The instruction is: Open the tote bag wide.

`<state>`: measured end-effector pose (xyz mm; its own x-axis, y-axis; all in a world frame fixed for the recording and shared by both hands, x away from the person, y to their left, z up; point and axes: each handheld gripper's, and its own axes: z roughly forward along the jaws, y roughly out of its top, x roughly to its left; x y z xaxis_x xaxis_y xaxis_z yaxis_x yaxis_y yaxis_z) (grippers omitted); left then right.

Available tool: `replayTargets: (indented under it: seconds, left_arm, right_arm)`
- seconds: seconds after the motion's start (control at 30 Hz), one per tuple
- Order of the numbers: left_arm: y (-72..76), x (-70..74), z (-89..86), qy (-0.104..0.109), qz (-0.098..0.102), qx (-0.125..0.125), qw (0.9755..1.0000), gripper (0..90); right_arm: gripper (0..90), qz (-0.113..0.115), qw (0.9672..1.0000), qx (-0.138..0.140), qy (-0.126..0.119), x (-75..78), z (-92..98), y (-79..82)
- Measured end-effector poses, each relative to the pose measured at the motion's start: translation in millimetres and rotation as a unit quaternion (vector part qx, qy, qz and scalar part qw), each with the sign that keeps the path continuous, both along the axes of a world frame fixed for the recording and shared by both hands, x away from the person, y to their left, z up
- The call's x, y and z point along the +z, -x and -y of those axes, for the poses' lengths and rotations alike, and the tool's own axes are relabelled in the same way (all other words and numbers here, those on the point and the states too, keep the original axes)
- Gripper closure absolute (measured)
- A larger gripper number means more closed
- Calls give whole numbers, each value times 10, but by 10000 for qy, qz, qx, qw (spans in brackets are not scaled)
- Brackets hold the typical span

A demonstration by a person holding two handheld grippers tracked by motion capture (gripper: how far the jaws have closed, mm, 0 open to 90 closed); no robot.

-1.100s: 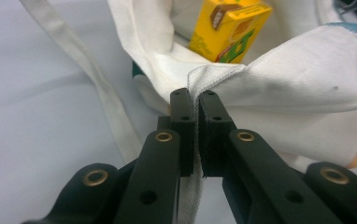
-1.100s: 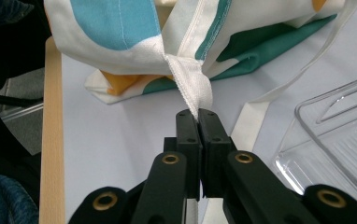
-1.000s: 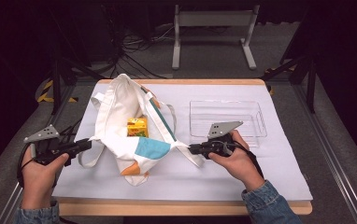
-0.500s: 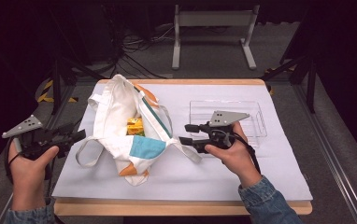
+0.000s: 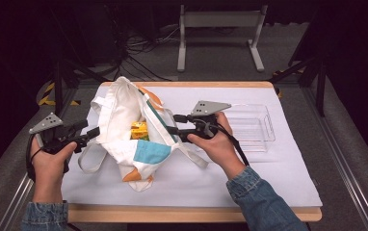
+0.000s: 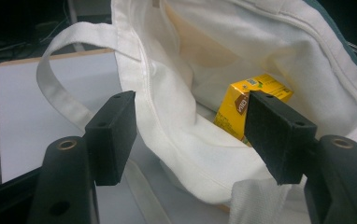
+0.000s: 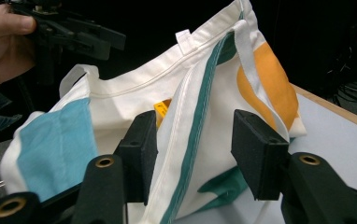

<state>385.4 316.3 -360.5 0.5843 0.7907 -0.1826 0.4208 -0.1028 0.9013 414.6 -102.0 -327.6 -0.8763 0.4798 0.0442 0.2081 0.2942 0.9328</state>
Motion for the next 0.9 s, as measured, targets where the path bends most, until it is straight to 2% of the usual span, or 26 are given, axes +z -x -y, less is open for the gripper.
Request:
replayTargets:
  seconds: [0.3,0.4,0.43,0.47,0.57,0.77,0.9]
  left_arm:
    - [-31,-47,44,-76,-75,-25,9999,362]
    - [-23,-47,54,-56,-70,-88,9999,362]
    - [-17,-42,58,-34,-52,-103,9999,362]
    - [-9,-36,61,-37,-47,-98,9999,362]
    - [1,-31,55,-52,-35,-81,9999,362]
    - [-6,-49,35,59,-120,-10,9999,345]
    - [-15,-63,40,113,-195,33,9997,324]
  right_arm:
    - [543,-76,9999,-47,133,-31,-340,-217]
    - [664,-122,9996,28,242,-37,-414,-238]
    - [750,-112,9994,25,322,-38,-425,-237]
    - [811,-108,9993,38,349,-35,-422,-236]
    - [869,-64,9992,50,401,-9,-388,-226]
    - [879,102,9984,-180,535,68,-243,-176]
    - [880,250,9962,-457,701,83,-108,-142]
